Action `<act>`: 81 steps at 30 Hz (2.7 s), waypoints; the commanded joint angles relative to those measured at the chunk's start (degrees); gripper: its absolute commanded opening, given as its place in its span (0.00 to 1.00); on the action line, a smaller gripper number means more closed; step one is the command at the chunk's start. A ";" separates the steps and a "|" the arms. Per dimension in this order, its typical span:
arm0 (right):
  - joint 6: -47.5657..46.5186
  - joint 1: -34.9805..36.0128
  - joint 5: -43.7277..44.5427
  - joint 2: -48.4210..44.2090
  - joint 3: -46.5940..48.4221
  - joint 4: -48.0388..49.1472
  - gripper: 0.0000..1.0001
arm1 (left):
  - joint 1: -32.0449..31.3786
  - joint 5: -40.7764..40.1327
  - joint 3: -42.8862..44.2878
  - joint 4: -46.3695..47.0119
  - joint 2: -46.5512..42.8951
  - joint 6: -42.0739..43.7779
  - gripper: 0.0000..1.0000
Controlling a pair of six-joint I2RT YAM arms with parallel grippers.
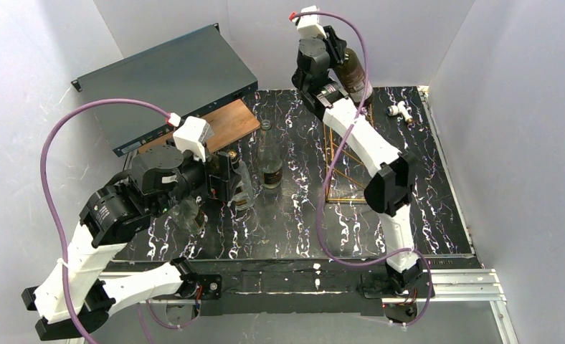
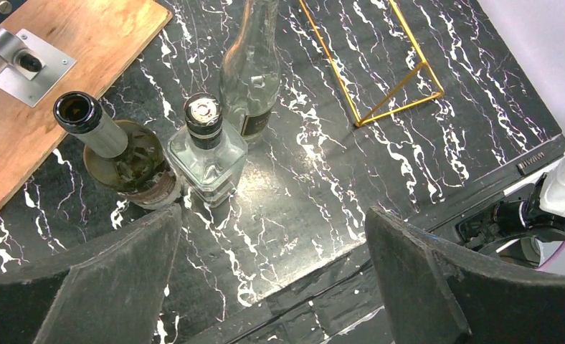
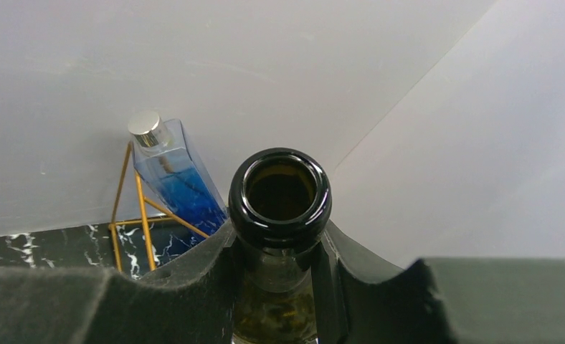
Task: Put the wine bottle on the wine rack
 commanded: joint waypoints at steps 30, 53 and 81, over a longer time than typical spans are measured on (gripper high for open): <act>11.95 -18.49 -21.90 7.39 4.24 -0.96 0.01 | 0.36 -0.17 -4.01 0.72 -2.70 1.13 0.99; 12.75 -21.06 -35.16 9.55 0.61 -1.35 0.01 | 0.37 0.87 -2.81 0.66 -1.78 0.31 0.99; 9.58 -21.15 -38.05 12.74 0.83 -1.54 0.01 | 0.32 0.72 -2.93 0.09 -2.46 -0.53 0.99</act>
